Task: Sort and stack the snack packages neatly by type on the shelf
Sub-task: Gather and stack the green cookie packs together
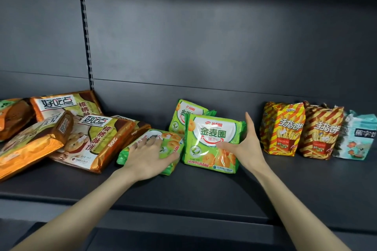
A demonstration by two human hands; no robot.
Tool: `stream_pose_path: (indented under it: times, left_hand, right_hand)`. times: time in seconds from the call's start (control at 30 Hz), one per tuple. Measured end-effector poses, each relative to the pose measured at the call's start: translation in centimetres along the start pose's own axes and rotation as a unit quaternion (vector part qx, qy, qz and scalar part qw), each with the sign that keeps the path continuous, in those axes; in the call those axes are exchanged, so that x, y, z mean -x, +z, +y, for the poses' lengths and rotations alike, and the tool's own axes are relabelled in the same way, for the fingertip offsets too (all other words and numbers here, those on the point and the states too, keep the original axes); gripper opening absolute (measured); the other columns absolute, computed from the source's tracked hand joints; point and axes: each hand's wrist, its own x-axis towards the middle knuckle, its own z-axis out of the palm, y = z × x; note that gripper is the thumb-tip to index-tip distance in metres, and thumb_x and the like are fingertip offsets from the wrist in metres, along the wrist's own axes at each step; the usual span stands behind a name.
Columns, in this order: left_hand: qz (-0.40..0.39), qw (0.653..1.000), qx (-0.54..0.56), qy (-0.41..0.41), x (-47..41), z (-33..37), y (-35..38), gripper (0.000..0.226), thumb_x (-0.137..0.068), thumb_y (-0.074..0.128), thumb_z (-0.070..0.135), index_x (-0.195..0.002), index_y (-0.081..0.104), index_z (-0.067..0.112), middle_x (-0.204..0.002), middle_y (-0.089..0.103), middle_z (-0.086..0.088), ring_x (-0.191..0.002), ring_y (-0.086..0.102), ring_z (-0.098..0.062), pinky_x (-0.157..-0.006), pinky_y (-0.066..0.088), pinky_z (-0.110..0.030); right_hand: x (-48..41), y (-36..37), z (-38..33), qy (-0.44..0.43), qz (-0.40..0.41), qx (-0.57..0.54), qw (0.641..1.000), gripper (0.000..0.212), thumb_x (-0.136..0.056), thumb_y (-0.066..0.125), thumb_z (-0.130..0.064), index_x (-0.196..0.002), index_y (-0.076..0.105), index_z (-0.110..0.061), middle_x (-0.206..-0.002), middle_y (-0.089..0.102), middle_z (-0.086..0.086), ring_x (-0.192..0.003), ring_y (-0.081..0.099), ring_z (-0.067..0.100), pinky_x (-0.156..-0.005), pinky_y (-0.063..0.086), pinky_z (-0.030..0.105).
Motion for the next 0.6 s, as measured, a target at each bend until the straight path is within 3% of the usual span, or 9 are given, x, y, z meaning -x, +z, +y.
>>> stream_pose_path:
  times: [0.07,0.17,0.27,0.33,0.4,0.5,0.6]
  left_hand:
    - [-0.010,0.999,0.031,0.020,0.0,0.0,-0.1,0.089,-0.074,0.030,0.075,-0.146,0.029,0.023,-0.157,0.023,0.002,-0.146,0.011,-0.019,-0.118,0.006,-0.043]
    - [-0.009,0.994,0.104,0.035,0.1,-0.6,0.1,0.093,-0.058,0.023,0.080,-0.138,0.042,0.036,-0.153,0.030,0.013,-0.146,0.009,-0.011,-0.117,-0.012,-0.048]
    - [-0.008,0.988,0.152,0.007,0.3,-0.9,0.3,0.072,-0.062,0.037,0.084,-0.126,0.049,0.052,-0.156,0.020,0.014,-0.147,-0.005,-0.016,-0.108,-0.021,-0.056]
    - [-0.014,0.984,0.176,-0.034,0.4,-0.6,0.1,0.059,-0.068,0.057,0.075,-0.123,0.049,0.056,-0.160,0.003,0.004,-0.146,-0.014,-0.023,-0.109,-0.015,-0.060]
    - [-0.022,0.981,0.175,-0.078,0.4,-0.1,-0.3,0.069,-0.067,0.063,0.071,-0.130,0.042,0.054,-0.159,-0.005,-0.004,-0.145,-0.013,-0.029,-0.112,-0.003,-0.060]
    - [-0.025,0.975,0.150,-0.161,0.4,0.5,-0.7,0.113,-0.057,0.066,0.076,-0.148,0.018,0.030,-0.156,0.007,-0.013,-0.144,0.004,-0.035,-0.115,0.016,-0.054]
    - [-0.016,0.973,0.141,-0.184,0.4,0.6,-1.2,0.126,-0.055,0.069,0.076,-0.149,0.012,0.014,-0.151,0.020,-0.017,-0.140,0.016,-0.037,-0.112,0.024,-0.048]
  right_hand:
    - [-0.2,-0.6,0.2,-0.007,0.001,-0.006,1.000,0.122,-0.060,0.087,-0.005,-0.150,0.010,-0.032,-0.102,0.055,-0.027,-0.098,0.062,0.004,-0.093,0.053,0.039]
    - [-0.2,-2.0,0.8,-0.010,0.000,-0.020,1.000,0.121,-0.060,0.087,-0.004,-0.150,0.012,-0.034,-0.119,0.059,-0.011,-0.095,0.059,-0.005,-0.087,0.053,0.030]
    - [-0.1,-3.2,1.1,-0.010,0.003,-0.034,0.999,0.117,-0.062,0.085,-0.001,-0.150,0.014,-0.034,-0.123,0.059,-0.004,-0.084,0.062,-0.012,-0.075,0.053,0.018]
    - [0.0,-3.6,1.4,-0.011,0.005,-0.044,0.999,0.114,-0.065,0.082,0.002,-0.150,0.014,-0.031,-0.117,0.057,-0.006,-0.077,0.058,-0.023,-0.062,0.050,0.007]
    - [0.1,-3.8,1.6,-0.011,0.008,-0.050,0.999,0.114,-0.066,0.081,0.003,-0.150,0.013,-0.031,-0.119,0.055,-0.006,-0.077,0.056,-0.027,-0.060,0.050,0.006]
    - [0.3,-3.9,1.7,-0.011,0.009,-0.053,0.999,0.116,-0.065,0.082,0.001,-0.150,0.011,-0.034,-0.128,0.051,-0.006,-0.082,0.057,-0.022,-0.065,0.052,0.010]
    - [0.5,-3.8,1.4,-0.004,0.013,-0.058,0.998,0.116,-0.067,0.081,0.003,-0.151,0.009,-0.032,-0.126,0.044,-0.009,-0.078,0.055,-0.023,-0.063,0.050,0.007]
